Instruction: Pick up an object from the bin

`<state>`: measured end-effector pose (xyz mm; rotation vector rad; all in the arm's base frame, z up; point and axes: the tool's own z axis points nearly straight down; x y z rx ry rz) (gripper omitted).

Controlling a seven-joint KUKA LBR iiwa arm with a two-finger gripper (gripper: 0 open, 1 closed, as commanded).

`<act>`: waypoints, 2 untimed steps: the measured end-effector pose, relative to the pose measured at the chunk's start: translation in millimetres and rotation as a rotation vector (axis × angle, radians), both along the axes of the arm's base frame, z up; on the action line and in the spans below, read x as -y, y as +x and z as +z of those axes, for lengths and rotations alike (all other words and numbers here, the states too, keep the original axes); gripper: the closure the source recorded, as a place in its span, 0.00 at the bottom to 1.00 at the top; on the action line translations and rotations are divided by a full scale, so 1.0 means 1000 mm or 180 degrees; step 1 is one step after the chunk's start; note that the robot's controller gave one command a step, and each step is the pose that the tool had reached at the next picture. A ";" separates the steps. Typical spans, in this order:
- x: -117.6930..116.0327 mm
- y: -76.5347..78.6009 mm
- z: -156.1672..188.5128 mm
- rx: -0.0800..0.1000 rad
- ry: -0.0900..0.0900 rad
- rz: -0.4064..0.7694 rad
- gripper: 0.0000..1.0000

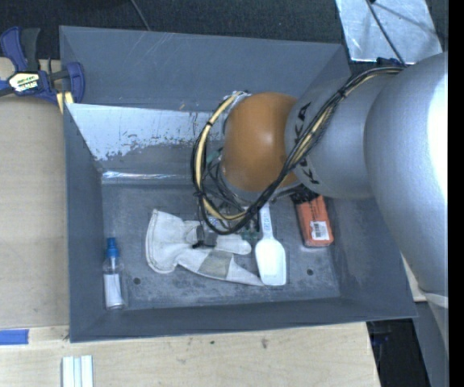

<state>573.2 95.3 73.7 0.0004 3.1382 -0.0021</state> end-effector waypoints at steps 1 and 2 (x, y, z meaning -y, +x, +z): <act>0.018 0.001 0.102 -0.0003 0.0005 0.0191 1.00; 0.018 0.001 0.102 -0.0002 0.0006 0.0190 0.00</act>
Offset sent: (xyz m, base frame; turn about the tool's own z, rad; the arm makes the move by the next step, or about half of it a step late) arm 0.0000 0.0000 0.0000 0.0000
